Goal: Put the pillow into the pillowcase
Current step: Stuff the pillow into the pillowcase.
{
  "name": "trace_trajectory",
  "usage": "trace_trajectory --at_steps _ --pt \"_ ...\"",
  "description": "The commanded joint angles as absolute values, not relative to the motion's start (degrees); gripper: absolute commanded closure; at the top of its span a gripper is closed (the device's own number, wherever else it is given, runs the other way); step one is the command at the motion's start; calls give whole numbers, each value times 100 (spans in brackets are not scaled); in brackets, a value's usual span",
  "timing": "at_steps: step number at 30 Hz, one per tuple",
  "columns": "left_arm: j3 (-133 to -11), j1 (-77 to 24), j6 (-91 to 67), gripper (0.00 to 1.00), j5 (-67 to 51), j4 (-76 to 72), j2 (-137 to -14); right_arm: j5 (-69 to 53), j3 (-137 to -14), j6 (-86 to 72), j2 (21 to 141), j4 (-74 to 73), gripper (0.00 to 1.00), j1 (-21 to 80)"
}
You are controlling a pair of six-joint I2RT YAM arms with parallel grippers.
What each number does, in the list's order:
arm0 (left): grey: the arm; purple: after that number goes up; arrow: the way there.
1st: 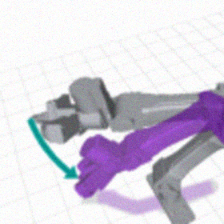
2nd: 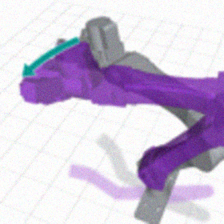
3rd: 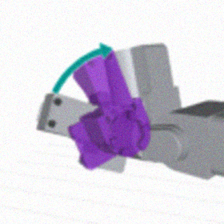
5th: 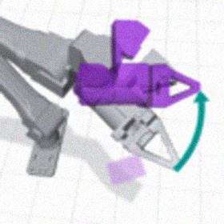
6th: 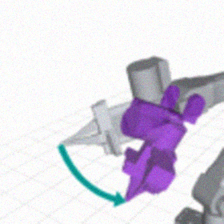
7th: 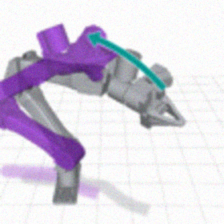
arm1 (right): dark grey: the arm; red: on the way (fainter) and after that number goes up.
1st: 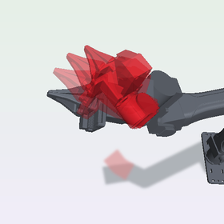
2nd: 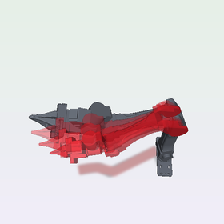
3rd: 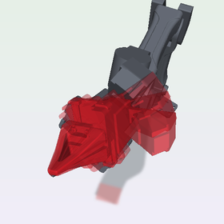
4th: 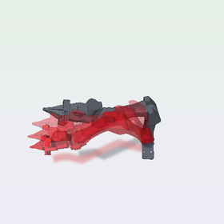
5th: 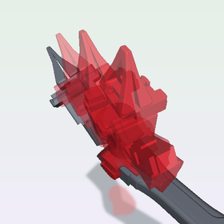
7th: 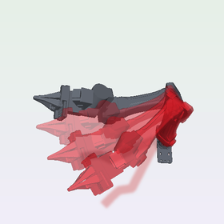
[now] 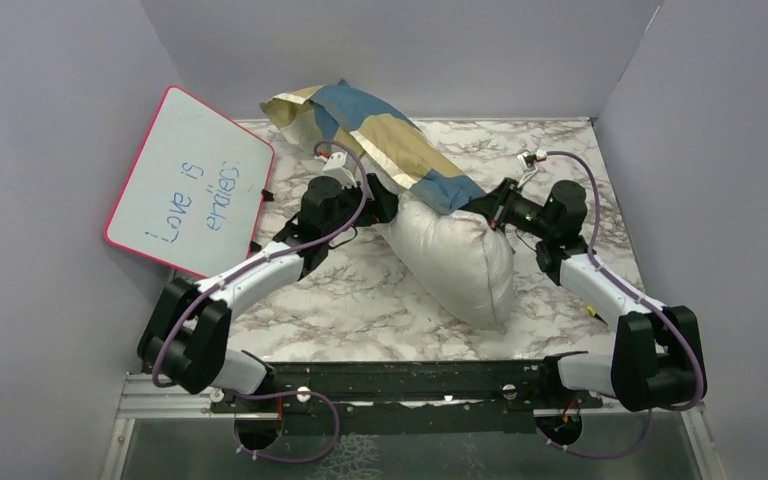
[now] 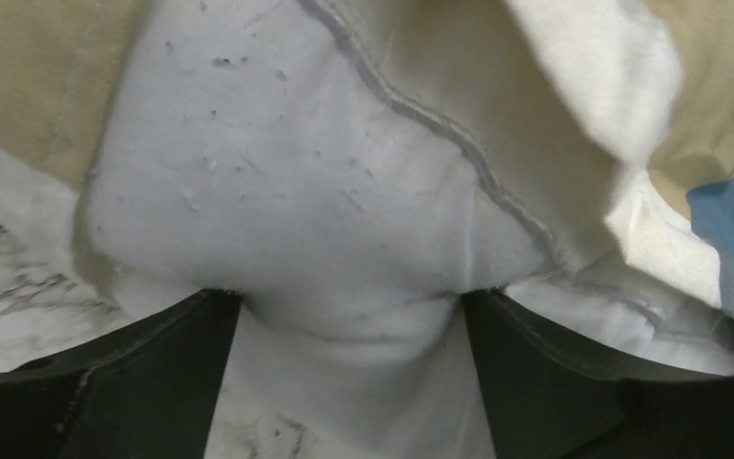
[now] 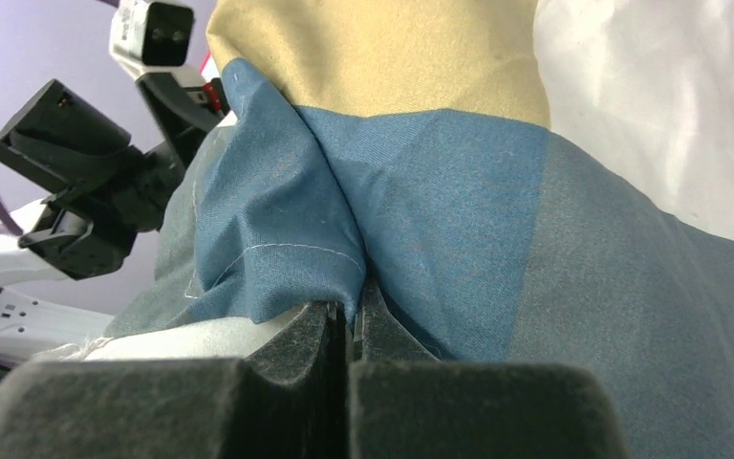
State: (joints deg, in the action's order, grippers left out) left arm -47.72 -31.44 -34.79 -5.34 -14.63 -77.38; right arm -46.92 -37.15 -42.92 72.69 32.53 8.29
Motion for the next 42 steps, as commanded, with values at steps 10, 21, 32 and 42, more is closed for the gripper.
trace_trajectory --at_steps 10,21,32,42 --pt "-4891 -3146 -4087 100 -889 -3209 -7795 -4617 -3910 -3602 7564 2615 100 813" --pt "-6311 -3806 -2907 100 -47 -981 -6414 -5593 -4388 -4534 6296 2668 100 1022" --pt "-6751 -4162 -2368 100 355 -518 -7483 -4115 -4161 -4020 6638 1533 98 1020" --pt "-7560 -3978 -1890 71 4 -342 -8572 -1859 -5072 -3595 7271 -267 45 993"
